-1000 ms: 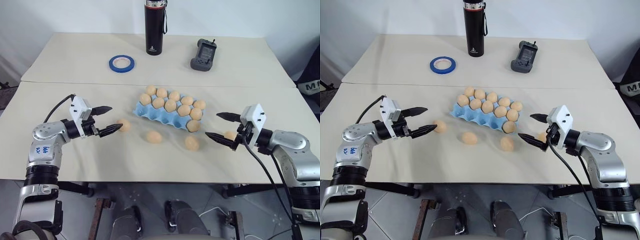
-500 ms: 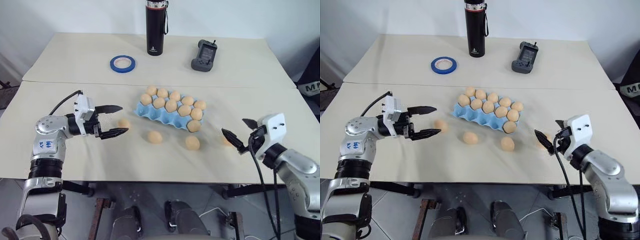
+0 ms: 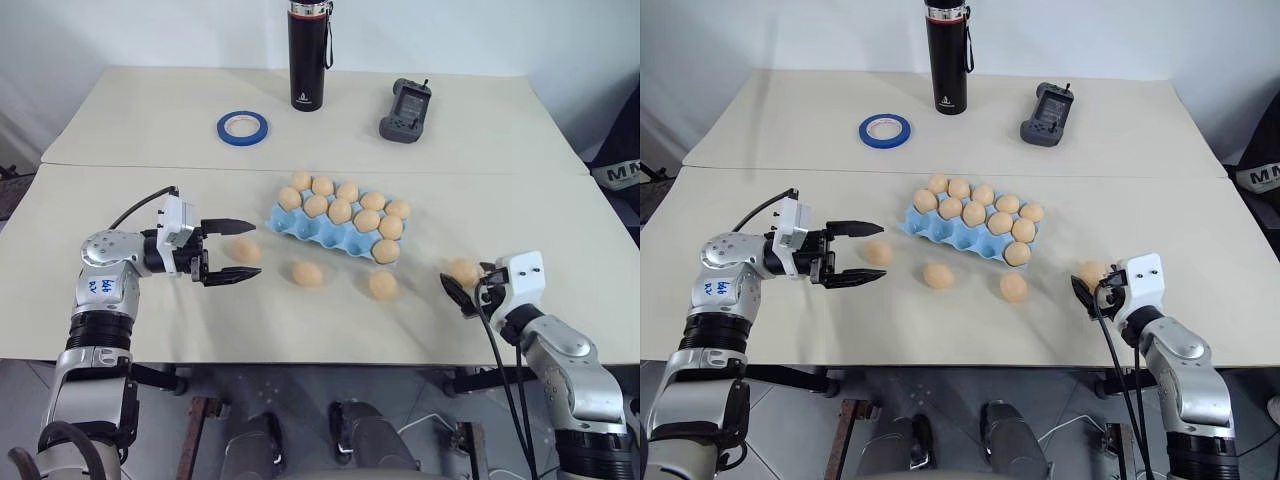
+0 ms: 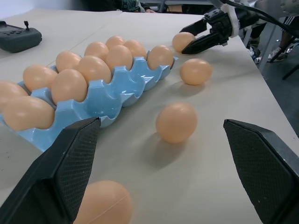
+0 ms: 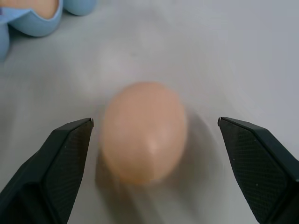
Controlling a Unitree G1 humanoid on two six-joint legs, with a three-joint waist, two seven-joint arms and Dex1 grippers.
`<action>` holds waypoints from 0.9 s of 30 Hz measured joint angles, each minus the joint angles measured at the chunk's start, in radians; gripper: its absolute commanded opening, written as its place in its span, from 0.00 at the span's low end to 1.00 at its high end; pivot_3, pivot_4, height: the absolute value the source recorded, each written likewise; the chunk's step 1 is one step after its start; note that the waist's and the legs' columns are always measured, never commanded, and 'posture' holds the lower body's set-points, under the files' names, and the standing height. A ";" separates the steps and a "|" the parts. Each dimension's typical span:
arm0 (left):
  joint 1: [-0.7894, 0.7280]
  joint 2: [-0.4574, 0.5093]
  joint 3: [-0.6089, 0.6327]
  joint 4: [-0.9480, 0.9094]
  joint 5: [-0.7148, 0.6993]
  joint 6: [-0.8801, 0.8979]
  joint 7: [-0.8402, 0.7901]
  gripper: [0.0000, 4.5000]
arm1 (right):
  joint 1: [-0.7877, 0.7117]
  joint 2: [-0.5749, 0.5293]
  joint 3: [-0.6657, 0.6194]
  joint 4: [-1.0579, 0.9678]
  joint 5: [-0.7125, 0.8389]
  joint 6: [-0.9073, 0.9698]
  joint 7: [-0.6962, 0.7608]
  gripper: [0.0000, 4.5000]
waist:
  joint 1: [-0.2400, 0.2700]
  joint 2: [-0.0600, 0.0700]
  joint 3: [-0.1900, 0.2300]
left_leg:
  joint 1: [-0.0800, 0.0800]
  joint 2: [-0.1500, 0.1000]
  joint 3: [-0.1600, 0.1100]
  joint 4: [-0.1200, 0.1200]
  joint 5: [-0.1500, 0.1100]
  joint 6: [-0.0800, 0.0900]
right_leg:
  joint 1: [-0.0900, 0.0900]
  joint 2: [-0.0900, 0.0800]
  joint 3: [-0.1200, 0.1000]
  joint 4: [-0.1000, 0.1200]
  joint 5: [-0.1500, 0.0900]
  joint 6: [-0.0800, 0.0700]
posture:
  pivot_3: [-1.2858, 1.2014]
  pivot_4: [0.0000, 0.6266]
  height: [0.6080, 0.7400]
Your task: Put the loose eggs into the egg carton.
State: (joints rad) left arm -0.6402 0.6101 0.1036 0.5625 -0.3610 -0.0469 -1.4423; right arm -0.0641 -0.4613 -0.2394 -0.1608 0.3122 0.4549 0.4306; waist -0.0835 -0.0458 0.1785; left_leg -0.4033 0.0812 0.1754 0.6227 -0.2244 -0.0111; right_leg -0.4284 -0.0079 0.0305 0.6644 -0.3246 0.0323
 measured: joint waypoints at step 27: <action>0.203 0.068 0.136 -0.098 -0.049 -0.013 0.113 1.00 | -0.447 0.073 0.262 -0.053 0.017 0.189 0.002 0.35 | -0.001 0.000 0.000 | -0.001 0.001 -0.001 0.000 -0.002 0.002 | -0.002 -0.001 -0.001 0.002 -0.001 -0.002 | 0.52 0.24 1.00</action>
State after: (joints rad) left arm -0.4371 0.6779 0.2394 0.4649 -0.4103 -0.0601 -1.3293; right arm -0.5109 -0.3879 0.0226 -0.2139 0.3288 0.6443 0.4326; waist -0.0843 -0.0460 0.1784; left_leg -0.4041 0.0821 0.1745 0.6227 -0.2260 -0.0087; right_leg -0.4305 -0.0084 0.0295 0.6667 -0.3253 0.0298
